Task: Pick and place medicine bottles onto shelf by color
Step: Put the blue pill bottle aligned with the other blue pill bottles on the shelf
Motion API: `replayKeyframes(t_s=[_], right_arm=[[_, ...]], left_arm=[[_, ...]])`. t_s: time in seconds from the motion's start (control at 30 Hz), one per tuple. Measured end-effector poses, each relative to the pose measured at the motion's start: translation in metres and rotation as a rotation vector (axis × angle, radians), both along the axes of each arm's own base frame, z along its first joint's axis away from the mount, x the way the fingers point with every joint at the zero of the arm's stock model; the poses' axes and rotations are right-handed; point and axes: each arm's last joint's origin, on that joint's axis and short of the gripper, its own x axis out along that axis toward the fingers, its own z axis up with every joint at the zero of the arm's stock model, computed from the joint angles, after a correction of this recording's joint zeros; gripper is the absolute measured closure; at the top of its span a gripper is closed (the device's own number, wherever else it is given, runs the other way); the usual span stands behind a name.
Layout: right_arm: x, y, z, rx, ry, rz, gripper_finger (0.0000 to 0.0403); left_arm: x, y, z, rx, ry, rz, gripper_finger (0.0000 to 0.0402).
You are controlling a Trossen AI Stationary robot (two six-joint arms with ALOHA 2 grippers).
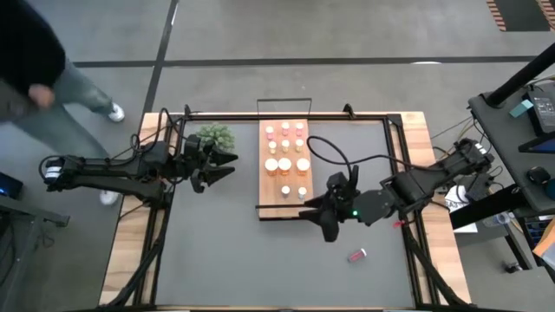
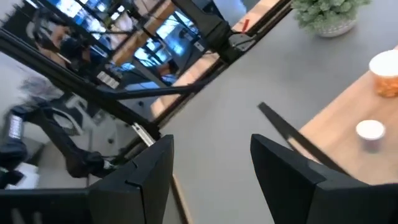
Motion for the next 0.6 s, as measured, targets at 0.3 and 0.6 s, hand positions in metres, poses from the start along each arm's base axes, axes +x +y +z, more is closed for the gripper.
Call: replayKeyframes(t_s=[0.3,0.6], right_arm=[[0.008,0.007,-0.006,0.077,0.027,0.097,0.0199],[-0.023,-0.001,-0.011,0.067,0.416,0.157,0.02]], left_arm=[[-0.001,0.0,0.0,0.0,-0.003,0.0,0.0139],[-0.005,0.0,0.003,0.0,-0.023,0.0,0.0139]])
